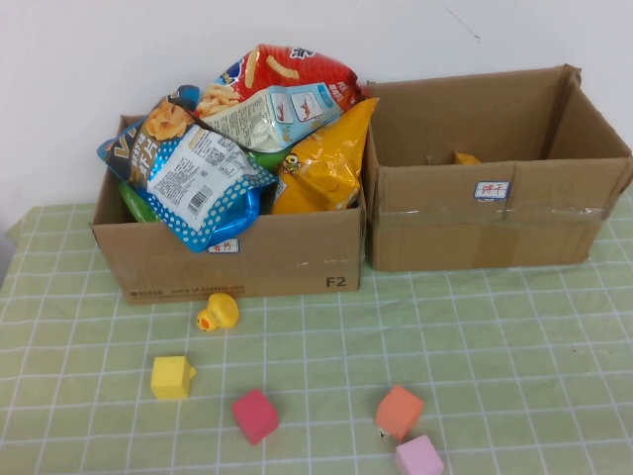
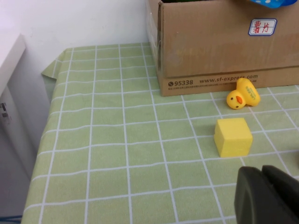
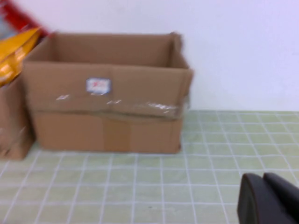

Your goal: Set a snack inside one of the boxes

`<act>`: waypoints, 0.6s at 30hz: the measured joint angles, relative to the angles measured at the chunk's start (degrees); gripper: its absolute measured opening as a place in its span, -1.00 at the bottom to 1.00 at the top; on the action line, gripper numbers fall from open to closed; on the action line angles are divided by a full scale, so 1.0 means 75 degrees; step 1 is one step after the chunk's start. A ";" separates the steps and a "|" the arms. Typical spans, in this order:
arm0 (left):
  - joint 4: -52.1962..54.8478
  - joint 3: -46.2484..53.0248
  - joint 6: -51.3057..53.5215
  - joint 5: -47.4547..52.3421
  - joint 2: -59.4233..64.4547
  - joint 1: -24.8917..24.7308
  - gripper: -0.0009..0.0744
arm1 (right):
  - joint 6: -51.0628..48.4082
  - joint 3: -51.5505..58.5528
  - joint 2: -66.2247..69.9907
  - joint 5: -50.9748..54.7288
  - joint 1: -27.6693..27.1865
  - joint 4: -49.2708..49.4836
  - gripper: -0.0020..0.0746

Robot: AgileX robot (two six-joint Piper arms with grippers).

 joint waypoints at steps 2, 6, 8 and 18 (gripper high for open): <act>0.0000 0.0000 0.0000 0.0000 0.0000 0.0000 -0.98 | 0.0000 0.0513 -0.0153 -0.0415 -0.0263 0.0162 -0.95; 0.0000 0.0000 0.0000 0.0000 0.0000 0.0000 -0.98 | 0.0000 0.1537 -0.0271 -0.0687 -0.0543 0.0252 -0.95; 0.0000 0.0000 0.0000 0.0000 0.0000 0.0000 -0.98 | 0.0000 0.1812 -0.0271 -0.0623 -0.0563 0.0263 -0.95; 0.0000 0.0000 0.0000 0.0012 0.0000 0.0000 -0.98 | -0.0046 0.1821 -0.0305 -0.0320 -0.0563 0.0211 -0.95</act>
